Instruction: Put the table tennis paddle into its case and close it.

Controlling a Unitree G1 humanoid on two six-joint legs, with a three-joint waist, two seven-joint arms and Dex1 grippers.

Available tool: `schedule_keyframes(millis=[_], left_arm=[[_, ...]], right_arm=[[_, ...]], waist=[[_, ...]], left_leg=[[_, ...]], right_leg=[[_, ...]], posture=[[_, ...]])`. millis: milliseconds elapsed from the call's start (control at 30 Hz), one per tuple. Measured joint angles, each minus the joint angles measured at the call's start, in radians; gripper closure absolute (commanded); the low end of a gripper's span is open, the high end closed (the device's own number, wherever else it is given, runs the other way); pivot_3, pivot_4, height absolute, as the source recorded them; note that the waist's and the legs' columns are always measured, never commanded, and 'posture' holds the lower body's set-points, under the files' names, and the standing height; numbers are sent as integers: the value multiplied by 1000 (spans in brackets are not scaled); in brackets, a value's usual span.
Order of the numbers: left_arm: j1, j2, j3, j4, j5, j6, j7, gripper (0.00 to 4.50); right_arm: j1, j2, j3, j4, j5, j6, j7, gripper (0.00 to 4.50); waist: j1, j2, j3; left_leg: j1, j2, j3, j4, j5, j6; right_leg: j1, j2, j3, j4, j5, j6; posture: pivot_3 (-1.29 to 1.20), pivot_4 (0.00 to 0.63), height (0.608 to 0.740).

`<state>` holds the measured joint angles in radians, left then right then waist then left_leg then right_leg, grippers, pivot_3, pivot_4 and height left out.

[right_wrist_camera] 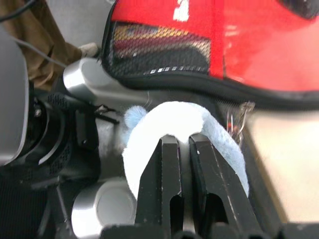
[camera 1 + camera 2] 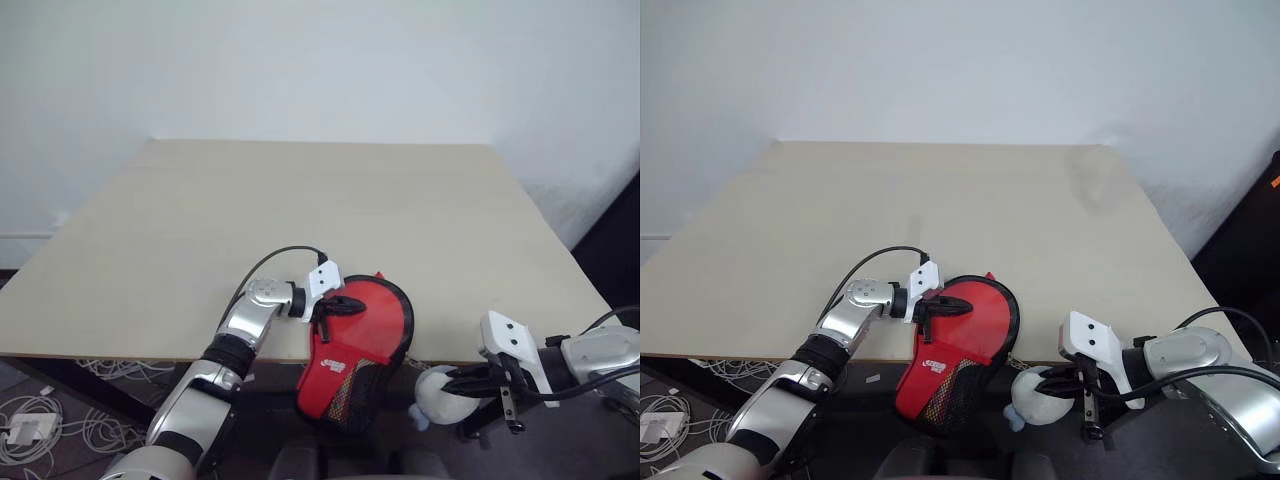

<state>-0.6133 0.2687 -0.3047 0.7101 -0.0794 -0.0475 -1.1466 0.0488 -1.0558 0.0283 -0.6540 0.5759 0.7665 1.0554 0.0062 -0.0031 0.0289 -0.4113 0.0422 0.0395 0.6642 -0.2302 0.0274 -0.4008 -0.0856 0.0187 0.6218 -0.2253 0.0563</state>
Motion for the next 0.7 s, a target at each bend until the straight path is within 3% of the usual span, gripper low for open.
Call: schedule_keyframes(millis=[300,700], left_arm=[[-30,-31,15,98,7,-55,-33,4500],[-35,-43,15,99,26,-49,-100,4500]], right_arm=[[-11,52,24,22,-3,26,-72,4469],[134,53,2,-208,113,108,-139,4469]], waist=[[4,0,-8],[3,0,-11]], left_leg=[[1,0,0,1,-2,1],[4,0,-2,2,-5,1]], right_leg=[[3,0,0,-1,-1,1],[7,-1,-2,-4,-2,3]], posture=[[0,0,740],[0,0,740]])
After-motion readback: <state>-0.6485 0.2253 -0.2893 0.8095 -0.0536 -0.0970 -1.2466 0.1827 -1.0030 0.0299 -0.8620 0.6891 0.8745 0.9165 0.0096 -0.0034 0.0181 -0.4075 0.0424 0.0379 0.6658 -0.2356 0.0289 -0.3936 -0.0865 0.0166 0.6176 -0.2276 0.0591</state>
